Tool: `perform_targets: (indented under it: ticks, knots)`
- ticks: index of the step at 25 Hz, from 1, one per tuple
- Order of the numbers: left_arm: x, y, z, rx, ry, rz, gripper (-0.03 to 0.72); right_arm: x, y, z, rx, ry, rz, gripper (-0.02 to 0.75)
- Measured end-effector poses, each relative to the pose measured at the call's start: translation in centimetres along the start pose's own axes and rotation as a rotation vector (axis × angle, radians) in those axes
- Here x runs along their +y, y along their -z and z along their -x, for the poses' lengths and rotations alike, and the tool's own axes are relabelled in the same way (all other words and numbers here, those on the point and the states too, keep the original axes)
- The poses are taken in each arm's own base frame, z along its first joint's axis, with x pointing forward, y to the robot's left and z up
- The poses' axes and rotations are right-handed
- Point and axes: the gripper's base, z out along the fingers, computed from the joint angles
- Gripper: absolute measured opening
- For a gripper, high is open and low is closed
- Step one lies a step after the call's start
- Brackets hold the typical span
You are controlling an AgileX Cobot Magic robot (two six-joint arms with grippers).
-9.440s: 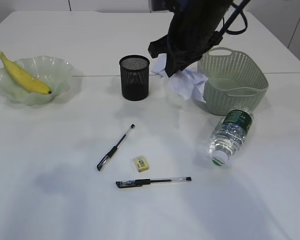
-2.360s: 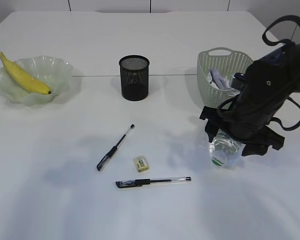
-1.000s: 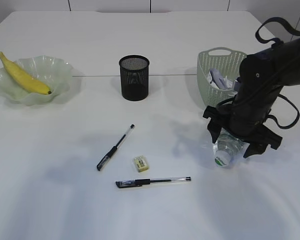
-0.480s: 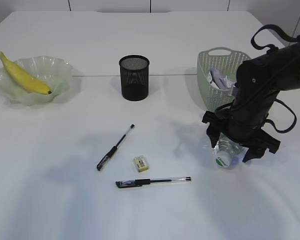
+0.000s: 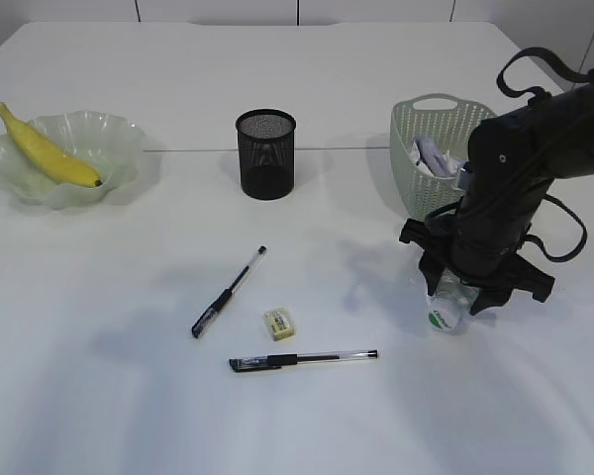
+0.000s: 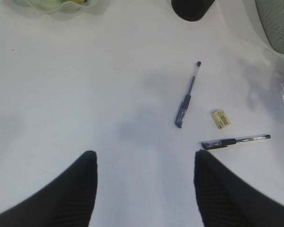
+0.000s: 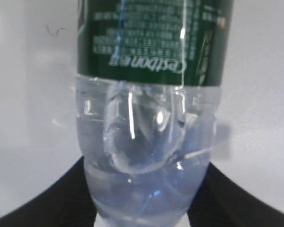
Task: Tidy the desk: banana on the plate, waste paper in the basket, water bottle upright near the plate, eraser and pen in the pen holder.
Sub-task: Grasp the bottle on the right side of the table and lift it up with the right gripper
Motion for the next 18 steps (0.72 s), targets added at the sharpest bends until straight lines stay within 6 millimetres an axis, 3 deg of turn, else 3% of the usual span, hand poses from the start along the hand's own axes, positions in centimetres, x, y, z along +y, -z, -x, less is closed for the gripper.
perform_targets:
  ticks: [7,18]
  knots:
    - [0.0,0.0,0.0,0.0,0.0,0.0,0.455,-0.2,0.1,-0.1,0.02,0.056,-0.033,0.322]
    - [0.0,0.0,0.0,0.0,0.0,0.0,0.455,-1.2,0.9,-0.3,0.065,0.36,-0.121,0.314]
